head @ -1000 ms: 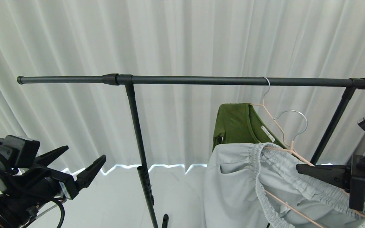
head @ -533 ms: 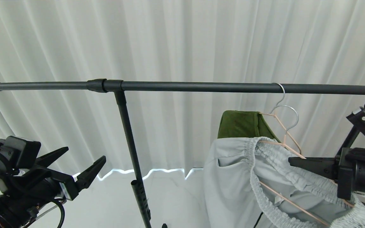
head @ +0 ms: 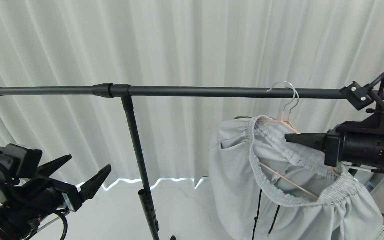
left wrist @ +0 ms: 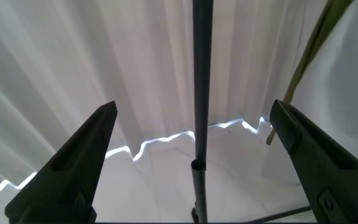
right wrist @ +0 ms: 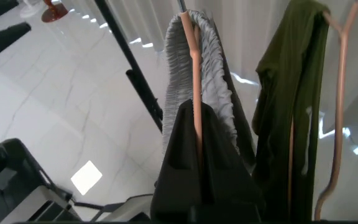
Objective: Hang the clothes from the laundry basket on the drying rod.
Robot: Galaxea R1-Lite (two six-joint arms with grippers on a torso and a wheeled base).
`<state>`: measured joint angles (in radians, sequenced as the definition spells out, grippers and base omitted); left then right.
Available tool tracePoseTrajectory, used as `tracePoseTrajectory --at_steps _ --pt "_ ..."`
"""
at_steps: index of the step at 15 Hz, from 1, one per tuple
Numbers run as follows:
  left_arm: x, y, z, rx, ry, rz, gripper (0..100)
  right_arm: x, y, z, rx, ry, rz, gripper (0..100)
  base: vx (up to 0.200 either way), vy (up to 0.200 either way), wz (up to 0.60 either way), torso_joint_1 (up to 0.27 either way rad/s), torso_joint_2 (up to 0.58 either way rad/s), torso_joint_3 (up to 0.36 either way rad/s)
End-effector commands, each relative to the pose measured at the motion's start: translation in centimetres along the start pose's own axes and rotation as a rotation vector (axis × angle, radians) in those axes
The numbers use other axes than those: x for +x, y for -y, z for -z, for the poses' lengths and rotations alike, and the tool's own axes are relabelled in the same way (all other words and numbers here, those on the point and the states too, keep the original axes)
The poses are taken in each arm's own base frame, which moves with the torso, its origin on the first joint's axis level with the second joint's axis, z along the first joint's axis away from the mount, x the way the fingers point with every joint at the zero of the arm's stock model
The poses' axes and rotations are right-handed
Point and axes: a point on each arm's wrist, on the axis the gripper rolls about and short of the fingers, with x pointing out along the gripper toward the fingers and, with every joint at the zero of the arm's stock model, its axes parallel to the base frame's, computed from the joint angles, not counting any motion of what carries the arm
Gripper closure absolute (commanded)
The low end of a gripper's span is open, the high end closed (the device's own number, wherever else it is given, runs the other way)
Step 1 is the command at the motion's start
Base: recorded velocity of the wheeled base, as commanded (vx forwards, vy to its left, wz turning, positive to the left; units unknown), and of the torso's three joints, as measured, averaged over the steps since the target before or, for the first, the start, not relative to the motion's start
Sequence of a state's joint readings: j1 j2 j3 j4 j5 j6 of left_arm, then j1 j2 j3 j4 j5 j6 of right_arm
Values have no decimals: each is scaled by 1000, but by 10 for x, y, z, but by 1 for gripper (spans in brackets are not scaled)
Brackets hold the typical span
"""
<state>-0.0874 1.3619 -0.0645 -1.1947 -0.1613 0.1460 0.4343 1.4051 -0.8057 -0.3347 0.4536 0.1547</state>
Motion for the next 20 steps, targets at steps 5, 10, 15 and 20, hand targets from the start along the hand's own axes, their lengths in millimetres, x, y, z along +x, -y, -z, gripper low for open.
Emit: tracePoseTrajectory --at_steps 5,10,15,20 --pt "-1 1 2 2 -6 4 0 52 25 -9 13 4 4 100 0 0 0 0 0 0" --pt "-1 1 2 1 -10 6 0 70 36 -7 28 -18 12 100 0 0 0 0 0 0" --pt "-1 1 4 8 -16 8 0 71 34 -5 29 -24 4 100 0 0 0 0 0 0" --pt "-1 2 4 8 -15 10 0 76 24 -3 17 -35 -29 100 0 0 0 0 0 0"
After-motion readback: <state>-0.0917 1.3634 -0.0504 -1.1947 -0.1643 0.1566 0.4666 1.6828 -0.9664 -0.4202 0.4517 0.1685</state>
